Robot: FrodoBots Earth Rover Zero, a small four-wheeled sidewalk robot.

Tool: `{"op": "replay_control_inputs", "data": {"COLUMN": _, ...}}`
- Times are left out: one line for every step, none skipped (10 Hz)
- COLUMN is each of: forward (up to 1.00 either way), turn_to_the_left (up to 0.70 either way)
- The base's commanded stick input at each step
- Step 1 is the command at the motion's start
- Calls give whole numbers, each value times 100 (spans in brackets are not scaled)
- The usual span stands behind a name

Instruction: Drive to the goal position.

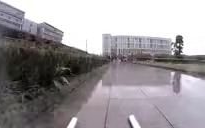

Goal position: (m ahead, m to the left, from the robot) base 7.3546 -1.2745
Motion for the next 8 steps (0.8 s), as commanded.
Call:
{"op": "replay_control_inputs", "data": {"forward": 70, "turn_to_the_left": 0}}
{"op": "replay_control_inputs", "data": {"forward": 70, "turn_to_the_left": 0}}
{"op": "replay_control_inputs", "data": {"forward": 70, "turn_to_the_left": 0}}
{"op": "replay_control_inputs", "data": {"forward": 70, "turn_to_the_left": 0}}
{"op": "replay_control_inputs", "data": {"forward": 70, "turn_to_the_left": 0}}
{"op": "replay_control_inputs", "data": {"forward": 70, "turn_to_the_left": 0}}
{"op": "replay_control_inputs", "data": {"forward": 70, "turn_to_the_left": 0}}
{"op": "replay_control_inputs", "data": {"forward": 70, "turn_to_the_left": 0}}
